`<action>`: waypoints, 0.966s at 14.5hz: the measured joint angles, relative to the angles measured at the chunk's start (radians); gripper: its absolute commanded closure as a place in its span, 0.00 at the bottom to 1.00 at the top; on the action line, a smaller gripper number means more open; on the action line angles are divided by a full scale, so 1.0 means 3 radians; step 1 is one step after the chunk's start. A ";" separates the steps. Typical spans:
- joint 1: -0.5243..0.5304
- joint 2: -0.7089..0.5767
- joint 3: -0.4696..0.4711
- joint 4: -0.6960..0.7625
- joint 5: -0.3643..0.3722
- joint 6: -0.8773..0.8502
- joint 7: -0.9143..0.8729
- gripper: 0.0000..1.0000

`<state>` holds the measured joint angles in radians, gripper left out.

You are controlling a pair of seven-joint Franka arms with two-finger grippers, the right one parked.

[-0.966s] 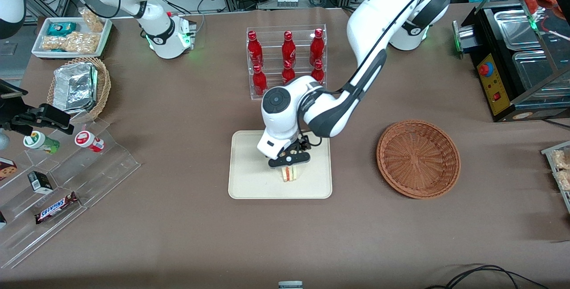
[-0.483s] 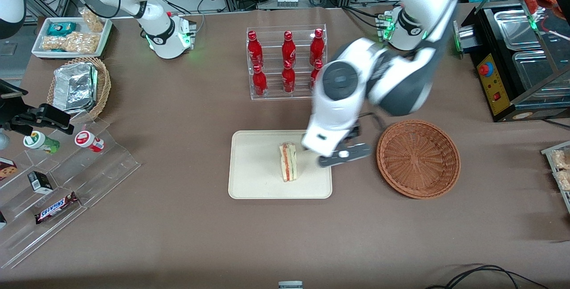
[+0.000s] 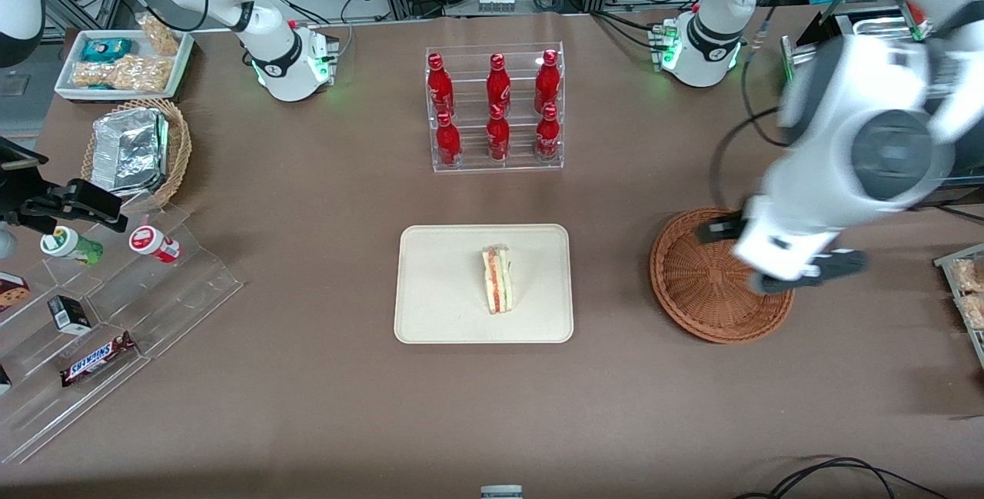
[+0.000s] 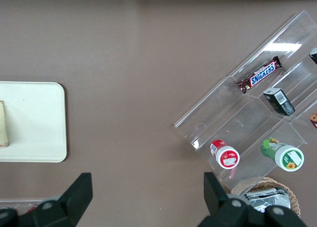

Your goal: Place sandwich from basket to tray

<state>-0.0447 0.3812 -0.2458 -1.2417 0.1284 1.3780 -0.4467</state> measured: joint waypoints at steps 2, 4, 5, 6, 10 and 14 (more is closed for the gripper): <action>0.0272 -0.0085 0.0002 -0.0005 -0.0015 -0.0245 0.0536 0.00; 0.0482 -0.0194 0.0001 -0.0006 -0.0032 -0.0442 0.0809 0.00; 0.0573 -0.0262 0.0001 -0.0005 -0.0069 -0.0546 0.0907 0.00; 0.0647 -0.0338 0.0001 -0.0005 -0.0123 -0.0640 0.1023 0.00; 0.0699 -0.0659 -0.0015 -0.0059 -0.0179 -0.0733 0.1133 0.00; 0.0688 -0.1076 -0.0052 -0.0470 -0.0206 -0.0549 0.1149 0.00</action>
<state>0.1617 0.0582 -0.2614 -1.3827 0.0666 1.2132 -0.1021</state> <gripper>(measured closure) 0.000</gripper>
